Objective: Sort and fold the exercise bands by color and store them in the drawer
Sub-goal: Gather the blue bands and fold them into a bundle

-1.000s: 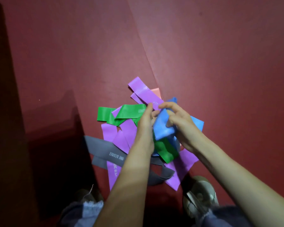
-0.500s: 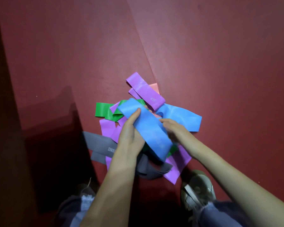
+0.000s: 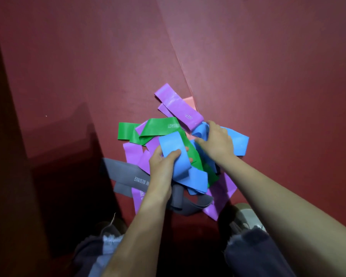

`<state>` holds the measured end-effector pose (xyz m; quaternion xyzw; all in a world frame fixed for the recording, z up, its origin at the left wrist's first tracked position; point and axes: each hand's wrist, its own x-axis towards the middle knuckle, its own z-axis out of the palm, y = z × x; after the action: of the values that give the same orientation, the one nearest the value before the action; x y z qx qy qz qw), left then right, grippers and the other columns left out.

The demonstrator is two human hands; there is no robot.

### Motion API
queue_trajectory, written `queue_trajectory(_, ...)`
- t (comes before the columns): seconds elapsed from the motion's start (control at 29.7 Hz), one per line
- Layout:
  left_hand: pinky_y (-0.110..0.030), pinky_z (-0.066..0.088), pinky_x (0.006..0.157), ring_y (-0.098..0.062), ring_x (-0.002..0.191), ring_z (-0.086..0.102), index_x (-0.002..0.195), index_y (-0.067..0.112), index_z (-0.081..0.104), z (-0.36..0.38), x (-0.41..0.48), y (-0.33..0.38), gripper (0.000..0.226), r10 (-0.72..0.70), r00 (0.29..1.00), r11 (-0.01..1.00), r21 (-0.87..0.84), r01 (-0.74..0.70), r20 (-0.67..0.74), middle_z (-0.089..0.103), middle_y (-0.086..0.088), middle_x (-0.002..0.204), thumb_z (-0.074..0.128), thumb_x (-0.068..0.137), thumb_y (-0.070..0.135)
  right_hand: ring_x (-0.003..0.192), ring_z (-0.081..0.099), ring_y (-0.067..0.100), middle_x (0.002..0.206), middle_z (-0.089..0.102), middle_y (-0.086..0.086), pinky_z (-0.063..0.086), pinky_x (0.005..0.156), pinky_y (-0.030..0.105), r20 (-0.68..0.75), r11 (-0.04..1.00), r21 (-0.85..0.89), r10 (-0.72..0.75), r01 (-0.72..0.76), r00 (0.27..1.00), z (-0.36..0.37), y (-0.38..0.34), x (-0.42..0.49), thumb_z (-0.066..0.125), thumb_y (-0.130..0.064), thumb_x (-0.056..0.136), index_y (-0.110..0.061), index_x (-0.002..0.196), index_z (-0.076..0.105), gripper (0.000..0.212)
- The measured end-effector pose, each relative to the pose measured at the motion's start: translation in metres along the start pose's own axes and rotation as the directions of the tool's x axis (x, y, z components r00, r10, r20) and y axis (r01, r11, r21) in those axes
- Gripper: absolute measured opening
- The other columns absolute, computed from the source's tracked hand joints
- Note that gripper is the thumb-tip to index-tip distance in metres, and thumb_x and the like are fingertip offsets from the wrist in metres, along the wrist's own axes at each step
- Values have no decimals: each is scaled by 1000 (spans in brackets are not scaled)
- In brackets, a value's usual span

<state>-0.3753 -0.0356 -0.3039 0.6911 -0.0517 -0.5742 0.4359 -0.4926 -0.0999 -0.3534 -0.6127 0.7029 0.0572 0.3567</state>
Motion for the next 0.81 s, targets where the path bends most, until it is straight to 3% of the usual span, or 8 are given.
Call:
queue_trajectory(0.1,-31,53,67,-21,67,61,80,17,61,5,-6,-4,23,-16,1000,997,79,16,11,66,-7,78,54,81,-4,121,39,33,127,48,15,31,95,41,-88,990,-140,-23,11,996,0,-4,3,51,-24,88,-11,128,42,43)
queue_trajectory(0.17,-28,51,65,-22,69,60,78,17,62,7,-9,-6,22,-36,999,995,94,34,26,66,-8,78,53,80,-4,118,40,33,124,48,15,32,94,41,-126,987,-159,-47,27,991,1,-5,8,47,-16,87,-11,124,47,37)
queue_trajectory(0.24,-26,49,60,-21,69,58,76,15,61,9,-11,-6,21,-57,998,994,95,55,18,64,-7,76,52,80,-3,115,43,34,121,51,17,34,93,41,-135,999,-39,-34,29,990,4,-5,13,45,-11,86,-9,117,54,33)
queue_trajectory(0.34,-23,46,55,-18,63,56,74,15,60,10,-10,-6,20,-88,996,995,37,88,-11,62,-7,74,50,81,-2,98,56,31,102,64,16,42,80,37,-147,947,321,50,0,988,4,-4,15,44,-8,83,-8,99,63,25)
queue_trajectory(0.5,-16,45,49,-10,57,54,72,17,57,8,-3,0,21,-25,983,999,-35,19,-181,60,-1,71,53,82,0,52,48,-10,66,57,-4,35,54,6,-102,672,739,47,44,994,-16,-12,-2,43,4,83,-7,86,61,21)
queue_trajectory(0.57,-17,46,55,-10,64,53,73,20,55,9,0,2,25,60,968,998,0,-62,-244,59,3,73,52,83,-2,48,47,-9,55,58,-15,34,51,5,-60,560,828,20,39,998,-31,-17,-12,47,-4,79,-12,77,60,16)
queue_trajectory(0.67,-29,46,71,-14,75,53,74,23,57,11,2,10,27,191,944,981,21,-193,-268,59,2,77,52,82,-3,56,49,4,64,60,-11,37,51,16,39,459,889,-46,-14,998,-53,-24,-22,46,-11,71,-23,71,62,20)
queue_trajectory(0.81,-23,41,64,-6,67,47,72,20,55,20,5,31,22,262,950,964,2,-266,-167,53,2,72,51,85,3,55,48,10,57,57,-10,38,50,19,147,417,908,-214,-46,966,-71,-35,-28,41,1,83,-22,71,63,34)
